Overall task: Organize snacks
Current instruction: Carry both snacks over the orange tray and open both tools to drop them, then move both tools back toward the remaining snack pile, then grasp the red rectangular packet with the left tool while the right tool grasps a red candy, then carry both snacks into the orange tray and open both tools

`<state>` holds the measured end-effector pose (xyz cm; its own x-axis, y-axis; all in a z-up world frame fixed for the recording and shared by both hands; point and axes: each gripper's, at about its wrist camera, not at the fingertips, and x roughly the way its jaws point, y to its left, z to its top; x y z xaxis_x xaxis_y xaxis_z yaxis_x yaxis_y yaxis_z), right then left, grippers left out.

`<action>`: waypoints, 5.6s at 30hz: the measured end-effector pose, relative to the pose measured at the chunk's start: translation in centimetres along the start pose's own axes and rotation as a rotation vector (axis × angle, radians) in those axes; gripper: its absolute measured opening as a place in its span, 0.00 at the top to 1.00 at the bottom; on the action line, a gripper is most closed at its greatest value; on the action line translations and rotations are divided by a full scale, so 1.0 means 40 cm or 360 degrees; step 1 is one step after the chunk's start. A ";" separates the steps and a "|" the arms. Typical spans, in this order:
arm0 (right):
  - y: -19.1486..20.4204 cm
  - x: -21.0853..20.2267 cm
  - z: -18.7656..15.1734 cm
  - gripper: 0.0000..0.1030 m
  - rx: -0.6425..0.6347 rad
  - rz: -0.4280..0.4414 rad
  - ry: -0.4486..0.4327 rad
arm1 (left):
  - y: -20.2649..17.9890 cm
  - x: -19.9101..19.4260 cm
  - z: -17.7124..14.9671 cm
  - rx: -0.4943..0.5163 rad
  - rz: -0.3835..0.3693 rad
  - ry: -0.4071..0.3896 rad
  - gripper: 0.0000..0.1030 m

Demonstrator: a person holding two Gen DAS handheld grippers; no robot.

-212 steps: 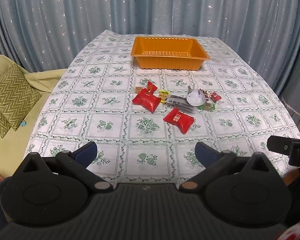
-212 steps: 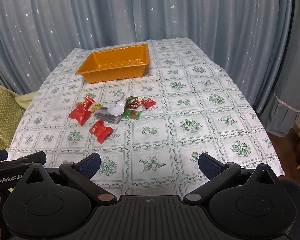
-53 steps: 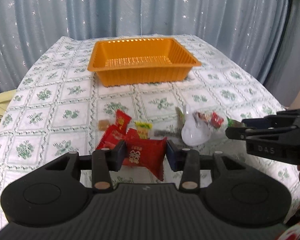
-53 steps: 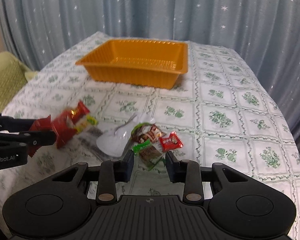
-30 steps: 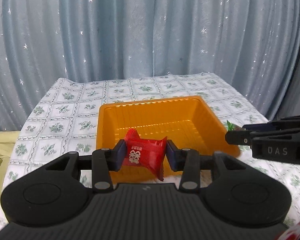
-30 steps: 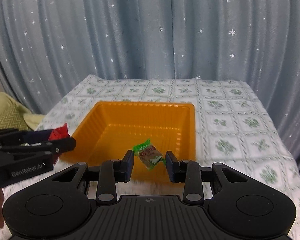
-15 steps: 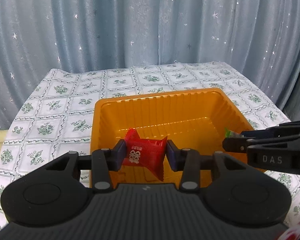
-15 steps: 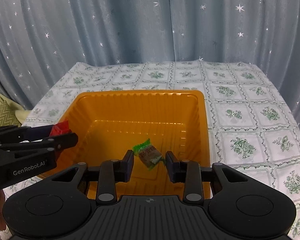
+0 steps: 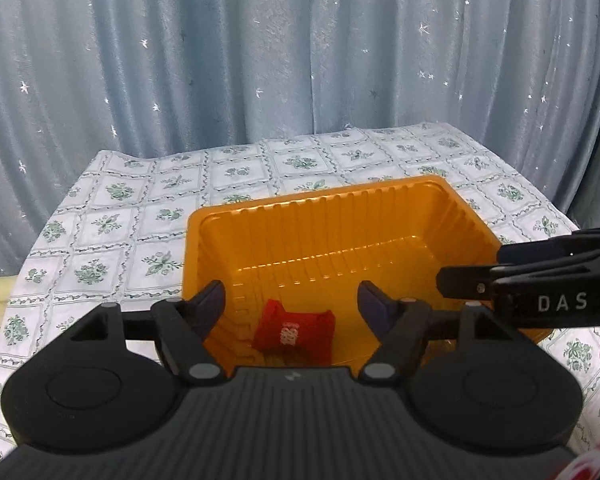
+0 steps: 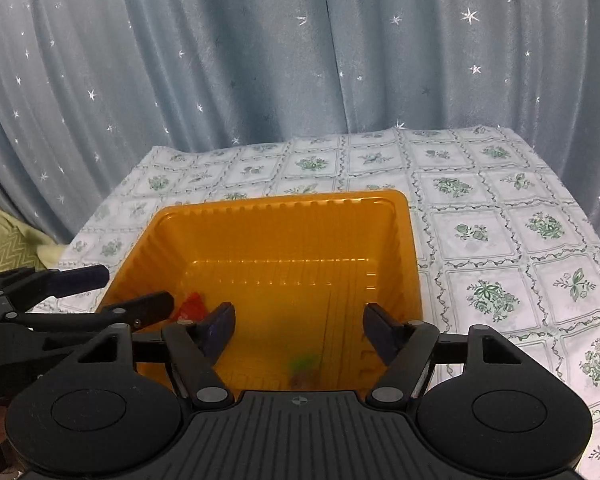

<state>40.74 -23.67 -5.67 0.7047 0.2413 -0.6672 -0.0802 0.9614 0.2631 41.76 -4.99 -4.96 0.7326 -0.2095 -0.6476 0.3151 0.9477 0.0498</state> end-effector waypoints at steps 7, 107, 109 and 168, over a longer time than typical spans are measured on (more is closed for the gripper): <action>0.003 -0.046 0.005 0.31 -0.0016 -0.0045 -0.0021 | 0.012 -0.056 -0.005 0.0002 0.0032 -0.0034 0.31; -0.051 -0.252 -0.453 0.42 -0.0165 -0.0179 0.0102 | -0.042 -0.312 -0.473 0.0091 -0.0084 0.0081 0.61; -0.051 -0.235 -0.453 0.47 -0.0202 -0.0170 0.0124 | -0.037 -0.311 -0.474 0.0068 -0.0092 0.0084 0.61; 0.050 -0.259 -0.082 0.76 -0.0066 -0.0023 -0.0047 | -0.007 -0.253 -0.041 -0.0058 -0.0013 -0.0097 0.61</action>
<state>30.96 -23.82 -0.49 0.7263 0.2240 -0.6499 -0.0985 0.9696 0.2241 33.27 -2.75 0.31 0.7660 -0.2305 -0.6002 0.2997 0.9539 0.0161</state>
